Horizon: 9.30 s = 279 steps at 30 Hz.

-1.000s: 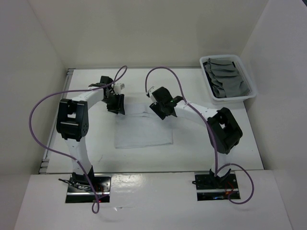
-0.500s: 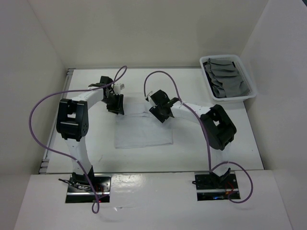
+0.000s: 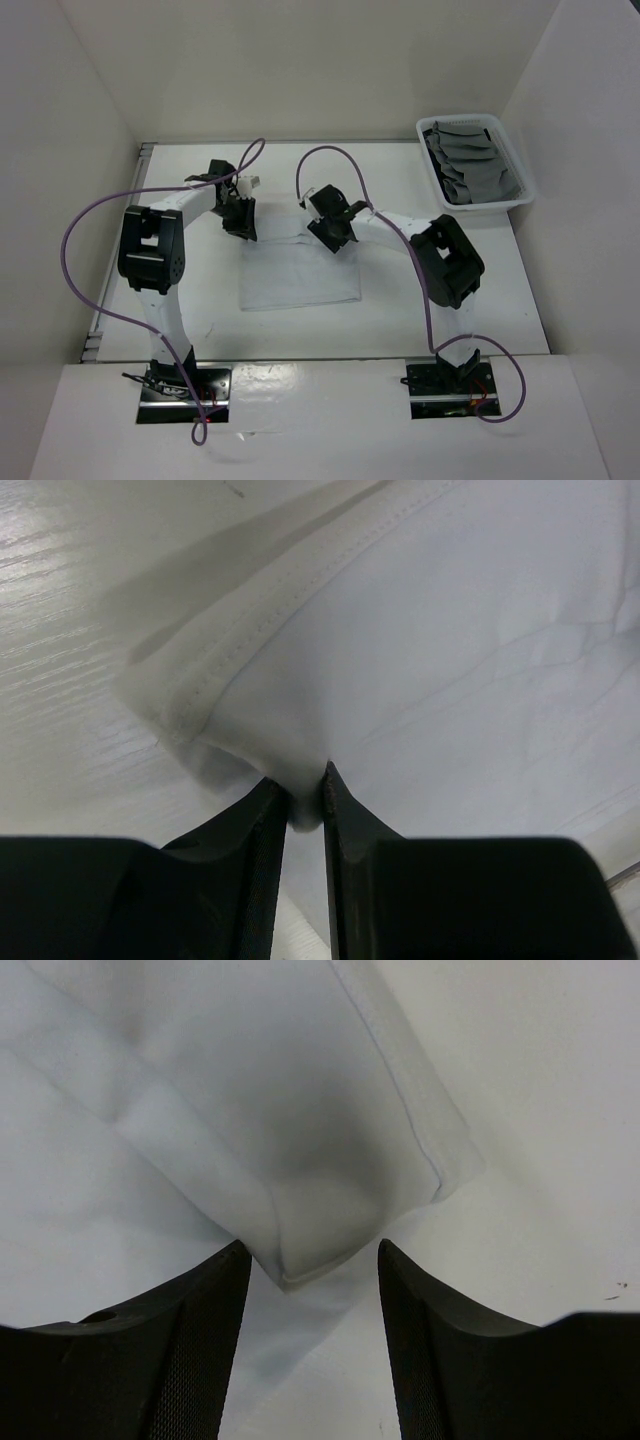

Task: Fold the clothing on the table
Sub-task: Flatten the skirt out, then fold the skirt

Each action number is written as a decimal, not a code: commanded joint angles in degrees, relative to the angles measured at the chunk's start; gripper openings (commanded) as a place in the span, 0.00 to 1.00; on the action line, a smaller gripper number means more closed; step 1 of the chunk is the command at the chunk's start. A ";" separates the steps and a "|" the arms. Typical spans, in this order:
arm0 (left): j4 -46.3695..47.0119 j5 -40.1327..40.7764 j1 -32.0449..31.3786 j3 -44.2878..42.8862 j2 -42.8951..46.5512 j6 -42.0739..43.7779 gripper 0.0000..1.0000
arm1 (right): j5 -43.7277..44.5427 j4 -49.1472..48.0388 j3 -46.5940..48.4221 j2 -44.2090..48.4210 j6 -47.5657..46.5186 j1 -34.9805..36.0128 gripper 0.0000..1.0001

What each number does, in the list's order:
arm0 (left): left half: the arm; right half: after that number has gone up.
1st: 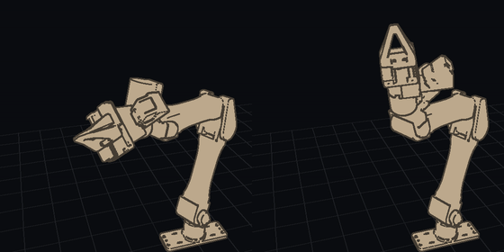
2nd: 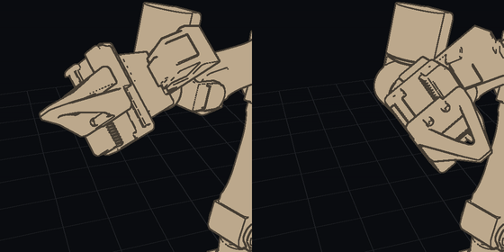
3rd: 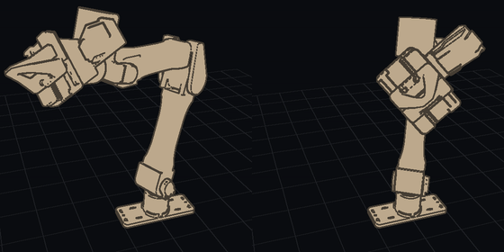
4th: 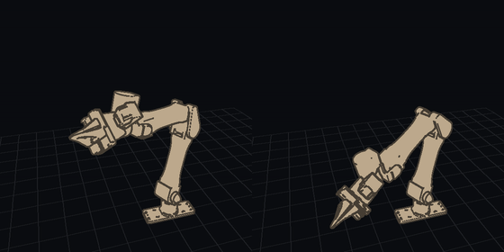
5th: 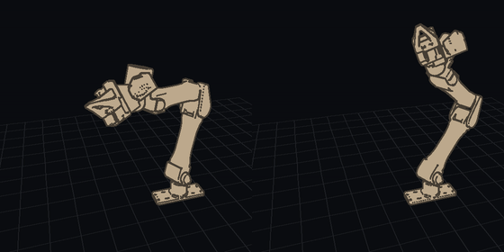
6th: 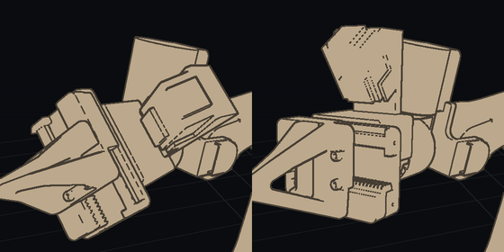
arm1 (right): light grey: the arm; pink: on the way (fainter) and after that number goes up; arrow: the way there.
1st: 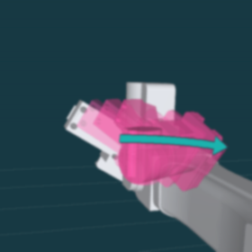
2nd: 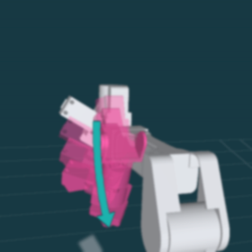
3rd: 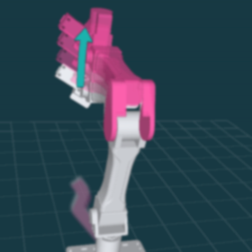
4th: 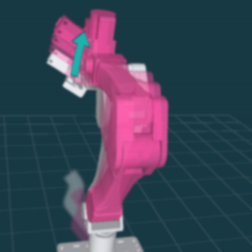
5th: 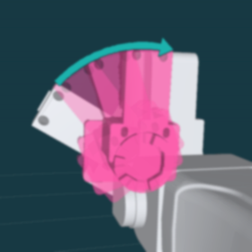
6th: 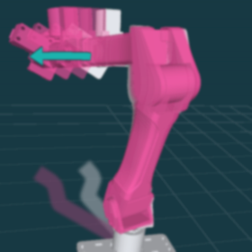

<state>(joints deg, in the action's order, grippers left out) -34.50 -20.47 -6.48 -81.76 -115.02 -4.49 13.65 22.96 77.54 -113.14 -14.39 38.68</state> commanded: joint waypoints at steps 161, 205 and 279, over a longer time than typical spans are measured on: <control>-0.39 -6.34 -10.66 10.22 0.85 2.21 0.07 | -4.60 5.52 -9.33 11.63 10.44 -15.12 0.74; -1.71 -5.72 -4.86 10.39 4.81 2.82 0.02 | -11.28 12.11 -9.33 6.18 7.71 -13.89 0.55; -12.62 -19.60 4.72 -25.65 -7.23 14.69 0.03 | -10.66 8.77 21.86 -5.42 -4.07 -14.42 0.00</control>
<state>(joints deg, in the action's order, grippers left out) -49.08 -37.89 -2.37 -105.58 -120.57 11.68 2.44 34.17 96.47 -116.75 -19.31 24.49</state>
